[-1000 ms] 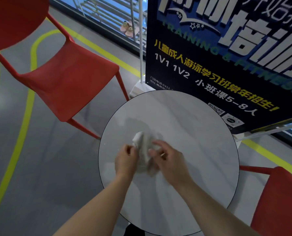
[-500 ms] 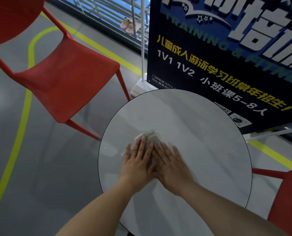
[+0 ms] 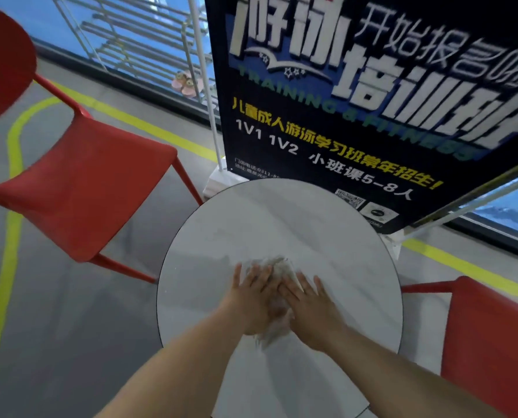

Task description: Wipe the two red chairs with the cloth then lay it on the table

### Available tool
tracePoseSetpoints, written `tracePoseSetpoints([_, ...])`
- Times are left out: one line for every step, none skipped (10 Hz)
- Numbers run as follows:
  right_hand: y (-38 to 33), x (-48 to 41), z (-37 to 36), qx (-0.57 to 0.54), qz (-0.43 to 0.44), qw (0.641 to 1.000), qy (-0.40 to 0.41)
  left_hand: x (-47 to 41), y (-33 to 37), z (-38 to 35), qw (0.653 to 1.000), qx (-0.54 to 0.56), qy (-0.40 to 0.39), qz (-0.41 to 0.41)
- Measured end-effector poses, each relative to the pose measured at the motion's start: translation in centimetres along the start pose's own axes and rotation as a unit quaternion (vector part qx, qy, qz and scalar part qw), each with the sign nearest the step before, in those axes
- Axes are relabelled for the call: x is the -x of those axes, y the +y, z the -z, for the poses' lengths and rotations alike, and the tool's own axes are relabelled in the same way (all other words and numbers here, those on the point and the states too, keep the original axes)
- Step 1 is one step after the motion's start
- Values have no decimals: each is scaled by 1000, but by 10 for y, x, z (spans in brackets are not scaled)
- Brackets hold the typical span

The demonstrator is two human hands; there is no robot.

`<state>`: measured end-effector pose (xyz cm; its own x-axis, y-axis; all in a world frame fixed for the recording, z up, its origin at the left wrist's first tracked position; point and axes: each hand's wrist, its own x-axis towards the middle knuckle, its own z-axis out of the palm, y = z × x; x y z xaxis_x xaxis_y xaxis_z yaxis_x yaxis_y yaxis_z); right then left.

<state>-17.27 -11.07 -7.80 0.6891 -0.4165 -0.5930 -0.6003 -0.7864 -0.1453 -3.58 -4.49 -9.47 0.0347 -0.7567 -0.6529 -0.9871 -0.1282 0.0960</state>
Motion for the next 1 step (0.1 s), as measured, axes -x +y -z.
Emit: tracePoseSetpoints([0,9,28,-23,0,999,29,13,2,38,999,47,13,-9])
